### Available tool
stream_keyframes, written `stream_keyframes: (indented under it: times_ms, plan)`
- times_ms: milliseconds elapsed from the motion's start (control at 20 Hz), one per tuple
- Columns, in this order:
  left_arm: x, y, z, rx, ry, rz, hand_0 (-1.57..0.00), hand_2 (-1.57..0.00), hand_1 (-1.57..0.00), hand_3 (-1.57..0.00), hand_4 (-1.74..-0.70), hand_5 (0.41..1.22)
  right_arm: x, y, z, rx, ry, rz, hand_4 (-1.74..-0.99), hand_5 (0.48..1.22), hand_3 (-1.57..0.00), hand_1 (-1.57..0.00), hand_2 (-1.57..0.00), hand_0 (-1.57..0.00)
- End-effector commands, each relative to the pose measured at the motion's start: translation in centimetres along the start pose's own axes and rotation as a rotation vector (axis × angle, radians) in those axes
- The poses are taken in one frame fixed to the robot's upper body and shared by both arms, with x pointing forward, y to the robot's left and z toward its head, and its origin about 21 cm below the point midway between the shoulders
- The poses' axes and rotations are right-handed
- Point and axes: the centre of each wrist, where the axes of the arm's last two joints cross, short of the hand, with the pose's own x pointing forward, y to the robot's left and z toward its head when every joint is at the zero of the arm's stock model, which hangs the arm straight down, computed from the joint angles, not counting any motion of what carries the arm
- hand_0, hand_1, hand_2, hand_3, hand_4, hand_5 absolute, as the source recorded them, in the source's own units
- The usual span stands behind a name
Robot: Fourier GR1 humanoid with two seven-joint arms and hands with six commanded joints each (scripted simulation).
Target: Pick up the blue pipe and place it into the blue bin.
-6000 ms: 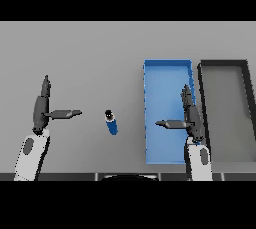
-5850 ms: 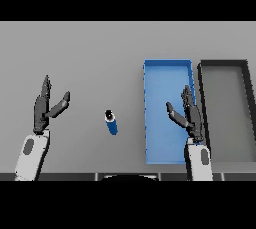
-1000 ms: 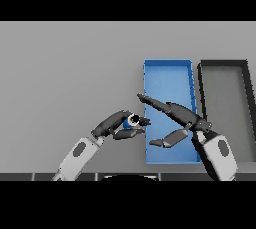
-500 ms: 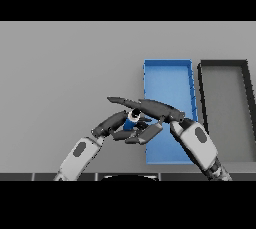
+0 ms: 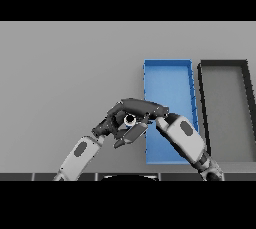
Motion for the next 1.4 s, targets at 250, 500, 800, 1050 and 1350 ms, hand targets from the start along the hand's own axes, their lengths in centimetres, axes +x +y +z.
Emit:
stream_keyframes:
  times_ms: [250, 500, 800, 1050, 1350]
  plan:
    - [-0.6, 0.1, 0.4, 0.004, -0.025, 0.070, -1.57, -1.57, -1.57, -1.50, -1.72, 1.221, -0.4, 0.5, -0.1, 0.019, -0.053, 0.032, -1.435, 1.030, -1.39, -1.43, -1.43, -1.42]
    - [-0.3, 0.3, 0.4, -0.001, -0.035, 0.067, -1.57, -1.57, -1.57, -1.55, -1.73, 1.221, -0.4, 0.5, -0.2, 0.036, -0.093, -0.007, -1.470, 1.158, -1.51, -1.52, -1.52, -1.52]
    - [-0.1, 0.6, 0.5, -0.057, 0.002, -0.040, -0.67, -0.61, -0.63, -0.62, -1.23, 1.221, -0.3, 0.8, -0.3, 0.006, -0.100, -0.003, -1.485, 1.205, -1.56, -1.56, -1.56, -1.56]
    - [-0.7, 0.8, 0.4, -0.050, 0.011, -0.105, -0.22, -0.20, -0.21, -0.20, -0.92, 0.899, 0.0, 0.9, -0.1, -0.002, -0.075, 0.005, -1.488, 1.216, -1.57, -1.57, -1.57, -1.57]
    - [-1.2, 0.6, 0.9, -0.004, 0.068, -0.027, -0.06, -0.05, -0.05, -0.05, -0.88, 0.654, -0.2, 0.8, -0.2, -0.028, -0.063, 0.007, -1.488, 1.220, -1.57, -1.57, -1.57, -1.57]
